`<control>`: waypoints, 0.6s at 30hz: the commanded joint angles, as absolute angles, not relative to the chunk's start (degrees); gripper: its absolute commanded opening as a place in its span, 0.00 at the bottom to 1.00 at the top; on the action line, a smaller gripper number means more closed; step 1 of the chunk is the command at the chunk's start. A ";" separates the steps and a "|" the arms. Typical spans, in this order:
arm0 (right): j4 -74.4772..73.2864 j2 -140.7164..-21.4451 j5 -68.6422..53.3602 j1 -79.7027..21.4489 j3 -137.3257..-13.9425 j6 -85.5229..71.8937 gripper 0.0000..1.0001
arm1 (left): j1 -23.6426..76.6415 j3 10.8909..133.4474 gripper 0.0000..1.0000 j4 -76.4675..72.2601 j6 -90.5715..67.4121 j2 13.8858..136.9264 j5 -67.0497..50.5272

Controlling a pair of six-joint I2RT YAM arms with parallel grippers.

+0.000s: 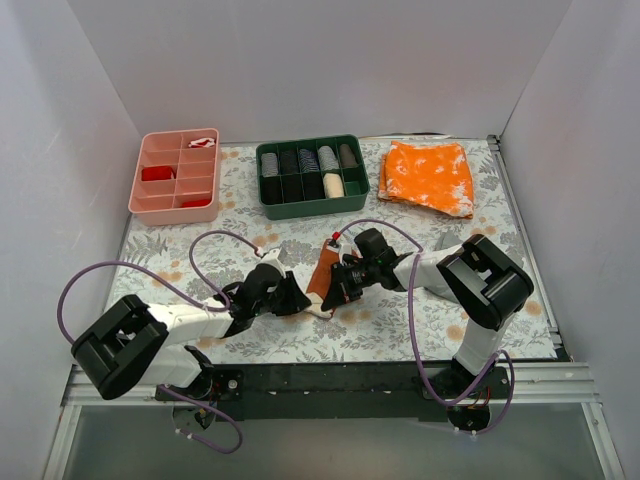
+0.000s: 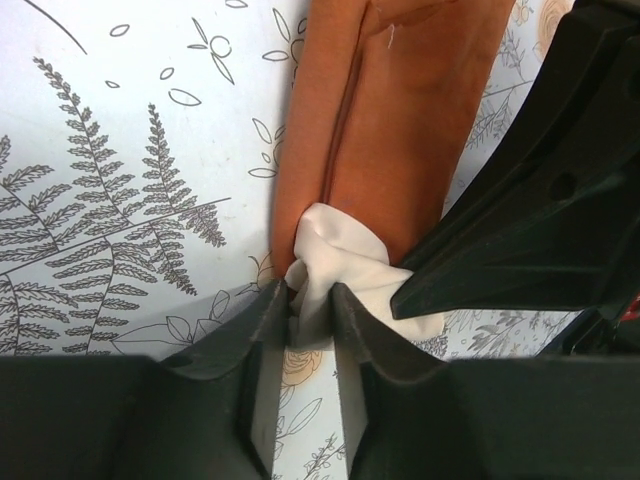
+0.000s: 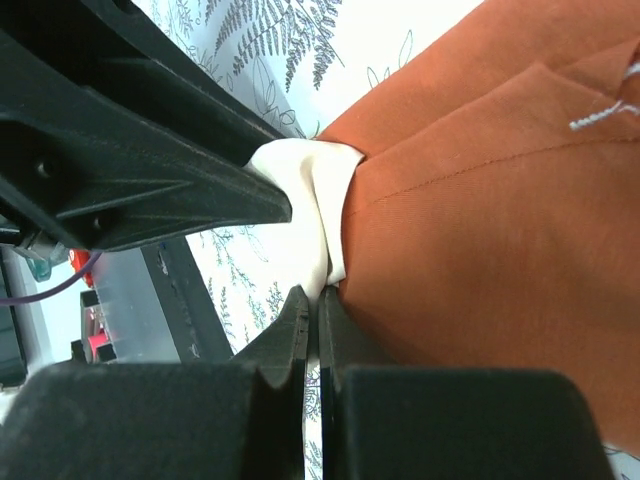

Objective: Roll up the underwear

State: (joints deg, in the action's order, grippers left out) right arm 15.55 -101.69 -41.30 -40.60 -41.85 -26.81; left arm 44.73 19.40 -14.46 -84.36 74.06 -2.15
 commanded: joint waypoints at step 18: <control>-1.39 -73.04 2.52 -55.18 -38.67 -3.52 0.49 | 44.91 33.39 0.00 7.18 -79.28 81.82 -8.79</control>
State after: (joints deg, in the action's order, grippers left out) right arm 4.27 -75.35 -12.99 -49.89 -38.35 -11.14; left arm 44.73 29.69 -3.31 -81.58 80.34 -6.61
